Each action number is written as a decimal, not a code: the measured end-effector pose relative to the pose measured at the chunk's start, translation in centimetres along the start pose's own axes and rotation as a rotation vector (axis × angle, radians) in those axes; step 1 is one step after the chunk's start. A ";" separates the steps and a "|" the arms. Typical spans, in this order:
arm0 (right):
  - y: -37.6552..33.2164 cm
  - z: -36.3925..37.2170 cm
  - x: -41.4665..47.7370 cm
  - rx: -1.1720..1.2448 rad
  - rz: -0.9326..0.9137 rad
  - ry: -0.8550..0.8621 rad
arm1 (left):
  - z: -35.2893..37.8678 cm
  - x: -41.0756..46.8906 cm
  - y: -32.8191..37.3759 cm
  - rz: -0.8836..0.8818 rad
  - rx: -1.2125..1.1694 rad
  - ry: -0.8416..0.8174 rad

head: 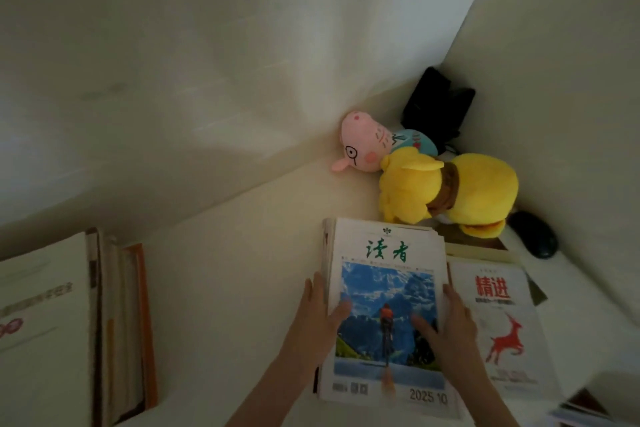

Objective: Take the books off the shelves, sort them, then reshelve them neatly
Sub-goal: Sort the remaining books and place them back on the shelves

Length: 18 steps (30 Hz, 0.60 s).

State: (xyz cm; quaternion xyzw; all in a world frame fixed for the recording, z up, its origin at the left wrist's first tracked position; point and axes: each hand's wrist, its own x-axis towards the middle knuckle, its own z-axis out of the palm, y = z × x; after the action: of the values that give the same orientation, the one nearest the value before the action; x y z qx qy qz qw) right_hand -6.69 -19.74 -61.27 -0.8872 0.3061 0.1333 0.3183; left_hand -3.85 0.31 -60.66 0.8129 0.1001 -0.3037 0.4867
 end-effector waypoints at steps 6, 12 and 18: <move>0.2 -0.3 0.8 0.124 0.074 -0.047 | 1.9 0.4 0.5 -0.104 0.107 0.040; 0.2 0.2 0.4 0.081 0.054 -0.064 | 2.4 0.4 1.8 -0.128 0.012 0.108; -0.3 0.9 -0.3 0.020 0.053 -0.082 | 2.1 1.0 1.3 -0.144 0.006 0.135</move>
State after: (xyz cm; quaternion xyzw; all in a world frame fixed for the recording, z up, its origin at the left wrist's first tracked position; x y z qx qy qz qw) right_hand -6.75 -18.85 -61.72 -0.8693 0.3177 0.1750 0.3357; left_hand -3.35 -2.29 -61.04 0.8236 0.1897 -0.2827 0.4535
